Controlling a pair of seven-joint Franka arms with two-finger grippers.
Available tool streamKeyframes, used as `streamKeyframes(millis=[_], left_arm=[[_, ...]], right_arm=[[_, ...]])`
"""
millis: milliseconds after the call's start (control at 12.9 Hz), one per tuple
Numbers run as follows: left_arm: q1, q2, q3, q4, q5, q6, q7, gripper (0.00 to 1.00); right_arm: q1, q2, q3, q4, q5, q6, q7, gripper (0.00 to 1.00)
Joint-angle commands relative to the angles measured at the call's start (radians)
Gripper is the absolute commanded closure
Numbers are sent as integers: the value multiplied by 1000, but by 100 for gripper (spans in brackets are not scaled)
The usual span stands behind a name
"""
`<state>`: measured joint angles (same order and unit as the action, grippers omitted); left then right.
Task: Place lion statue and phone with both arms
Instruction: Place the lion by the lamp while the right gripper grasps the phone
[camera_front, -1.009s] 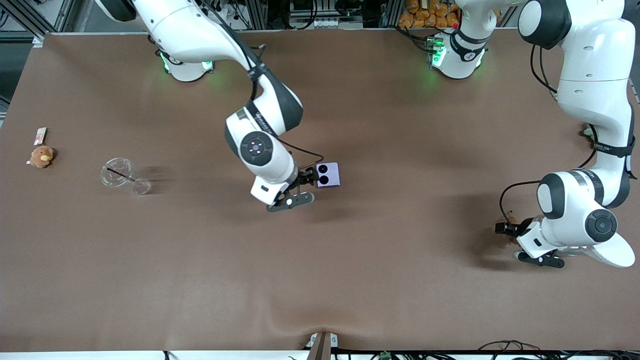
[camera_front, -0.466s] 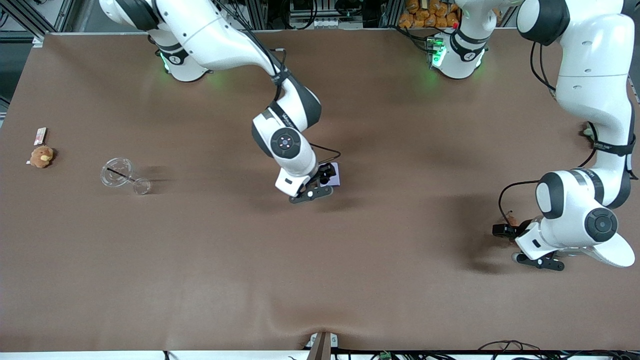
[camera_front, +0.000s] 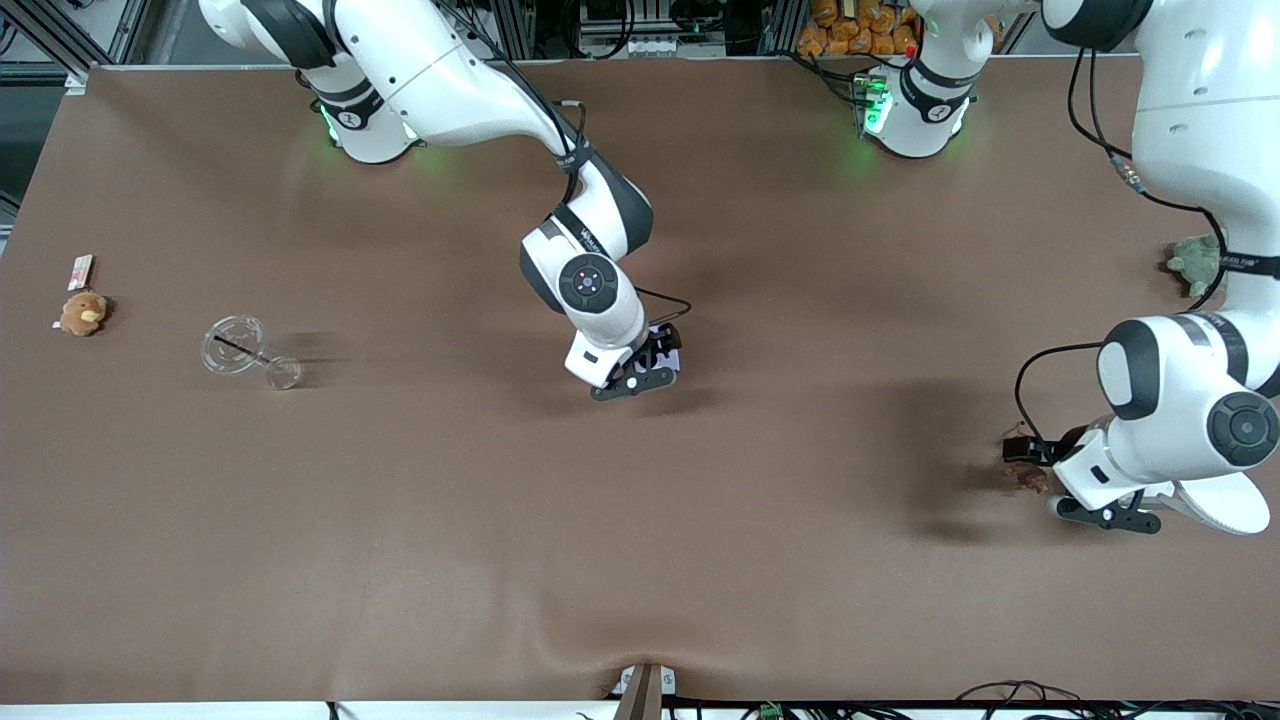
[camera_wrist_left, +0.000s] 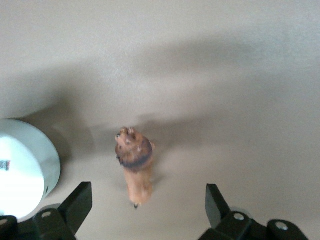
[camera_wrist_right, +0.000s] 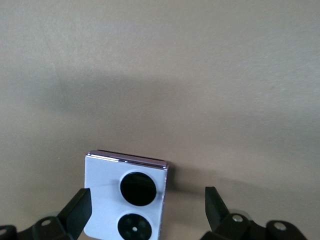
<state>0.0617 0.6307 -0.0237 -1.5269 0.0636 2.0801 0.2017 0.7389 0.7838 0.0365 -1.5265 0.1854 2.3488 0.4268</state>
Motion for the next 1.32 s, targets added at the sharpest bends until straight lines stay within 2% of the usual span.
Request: streamKeyframes(millis=[0, 155, 466, 1086, 1241], left_arm=[[-74, -117, 1, -45, 65, -84, -149, 0], [-123, -182, -1, -44, 65, -161, -243, 0], [-123, -340, -27, -36, 51, -267, -321, 0], [-117, -578, -32, -48, -24, -468, -340, 0], [-114, -609, -33, -48, -30, -514, -315, 0]], right_arm=[[30, 34, -9, 3, 14, 47, 49, 0], [37, 34, -7, 3, 14, 44, 53, 0], [48, 34, -9, -3, 8, 44, 66, 0], [89, 40, -10, 9, -3, 47, 104, 0], [93, 49, -10, 6, -59, 47, 104, 0]])
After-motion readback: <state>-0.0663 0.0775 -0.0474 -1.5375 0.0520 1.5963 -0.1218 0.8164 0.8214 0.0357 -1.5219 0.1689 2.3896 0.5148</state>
